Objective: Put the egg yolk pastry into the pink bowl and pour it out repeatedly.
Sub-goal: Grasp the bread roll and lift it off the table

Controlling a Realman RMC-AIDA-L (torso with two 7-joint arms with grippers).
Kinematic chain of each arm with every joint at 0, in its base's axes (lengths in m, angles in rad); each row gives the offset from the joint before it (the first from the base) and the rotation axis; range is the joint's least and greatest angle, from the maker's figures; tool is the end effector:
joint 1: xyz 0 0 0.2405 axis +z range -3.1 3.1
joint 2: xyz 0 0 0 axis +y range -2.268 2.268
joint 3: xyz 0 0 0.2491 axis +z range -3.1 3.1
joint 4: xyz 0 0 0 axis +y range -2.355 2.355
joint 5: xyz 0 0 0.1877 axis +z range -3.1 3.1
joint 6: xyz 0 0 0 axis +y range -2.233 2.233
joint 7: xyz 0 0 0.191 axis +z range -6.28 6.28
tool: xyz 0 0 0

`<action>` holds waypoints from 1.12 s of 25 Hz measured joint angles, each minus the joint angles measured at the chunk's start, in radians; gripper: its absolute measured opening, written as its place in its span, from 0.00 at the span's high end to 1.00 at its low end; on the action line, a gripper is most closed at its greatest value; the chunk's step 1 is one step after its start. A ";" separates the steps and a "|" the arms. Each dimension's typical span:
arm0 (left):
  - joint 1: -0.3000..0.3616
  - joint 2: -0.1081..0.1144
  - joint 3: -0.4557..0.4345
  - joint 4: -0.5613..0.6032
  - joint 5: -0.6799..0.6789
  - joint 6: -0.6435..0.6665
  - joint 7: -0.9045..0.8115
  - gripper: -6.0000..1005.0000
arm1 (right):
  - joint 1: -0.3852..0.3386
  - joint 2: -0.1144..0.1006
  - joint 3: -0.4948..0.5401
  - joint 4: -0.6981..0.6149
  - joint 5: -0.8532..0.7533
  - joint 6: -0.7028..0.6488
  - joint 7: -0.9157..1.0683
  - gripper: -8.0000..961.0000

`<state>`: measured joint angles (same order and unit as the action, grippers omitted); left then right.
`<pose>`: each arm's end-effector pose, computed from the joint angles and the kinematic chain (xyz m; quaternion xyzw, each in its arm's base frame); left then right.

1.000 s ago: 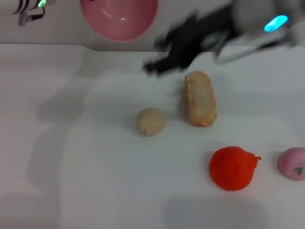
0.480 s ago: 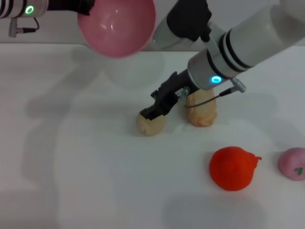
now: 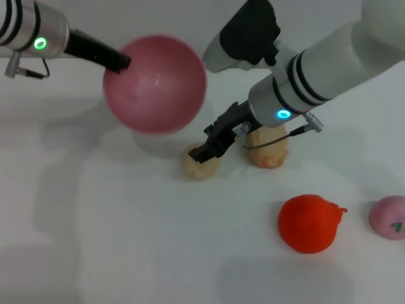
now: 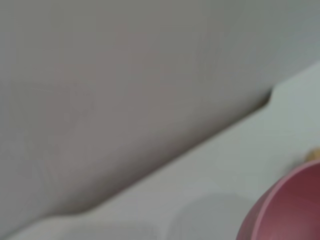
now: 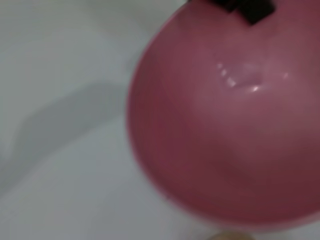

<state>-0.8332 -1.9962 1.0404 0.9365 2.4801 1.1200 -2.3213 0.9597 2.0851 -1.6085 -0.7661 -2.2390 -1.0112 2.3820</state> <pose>-0.1844 0.4592 0.0069 -0.8984 -0.3124 0.0062 0.3087 0.1251 0.3934 -0.1335 -0.9636 0.2107 -0.0797 0.1442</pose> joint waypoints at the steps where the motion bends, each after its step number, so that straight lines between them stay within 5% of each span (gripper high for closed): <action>1: -0.002 -0.003 0.006 -0.004 0.029 0.023 -0.016 0.95 | -0.001 0.000 -0.016 0.001 0.000 0.012 0.010 0.37; 16: 0.027 0.036 -0.050 0.003 0.053 0.078 -0.046 0.95 | -0.009 0.000 -0.065 0.057 0.001 0.117 0.038 0.37; 28: 0.035 0.047 -0.050 0.016 0.079 0.144 -0.070 0.95 | 0.000 0.002 -0.143 0.111 0.074 0.157 0.036 0.37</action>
<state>-0.7978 -1.9493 0.9909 0.9527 2.5588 1.2637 -2.3912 0.9599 2.0868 -1.7514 -0.6549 -2.1654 -0.8547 2.4181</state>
